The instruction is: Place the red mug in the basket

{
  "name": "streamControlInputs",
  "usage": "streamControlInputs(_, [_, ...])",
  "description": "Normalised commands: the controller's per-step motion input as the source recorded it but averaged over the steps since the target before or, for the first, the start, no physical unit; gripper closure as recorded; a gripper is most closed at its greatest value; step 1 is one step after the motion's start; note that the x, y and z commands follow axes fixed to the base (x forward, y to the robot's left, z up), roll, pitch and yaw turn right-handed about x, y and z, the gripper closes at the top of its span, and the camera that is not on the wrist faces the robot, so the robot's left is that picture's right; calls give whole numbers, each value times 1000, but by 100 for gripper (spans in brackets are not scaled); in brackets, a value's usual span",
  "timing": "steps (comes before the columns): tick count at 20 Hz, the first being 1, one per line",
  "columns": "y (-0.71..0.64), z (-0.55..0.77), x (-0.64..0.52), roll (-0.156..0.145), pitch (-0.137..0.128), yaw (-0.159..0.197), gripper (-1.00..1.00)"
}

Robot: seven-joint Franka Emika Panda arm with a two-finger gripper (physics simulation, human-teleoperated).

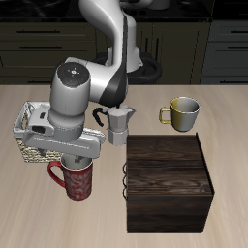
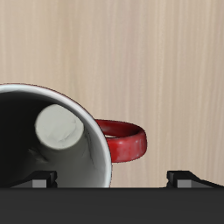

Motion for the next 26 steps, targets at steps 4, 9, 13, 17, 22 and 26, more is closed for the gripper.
streamControlInputs(4, [30, -263, -39, 41, 63, -52, -100])
streamControlInputs(9, [8, -114, -73, -7, 23, -38, 100])
streamControlInputs(13, [109, 21, -49, 28, 1, -19, 100])
streamControlInputs(17, [115, 51, -47, 25, -9, -8, 100])
streamControlInputs(22, [107, 112, 9, 20, -13, 3, 100])
streamControlInputs(26, [71, 443, -75, 9, -56, 23, 100])
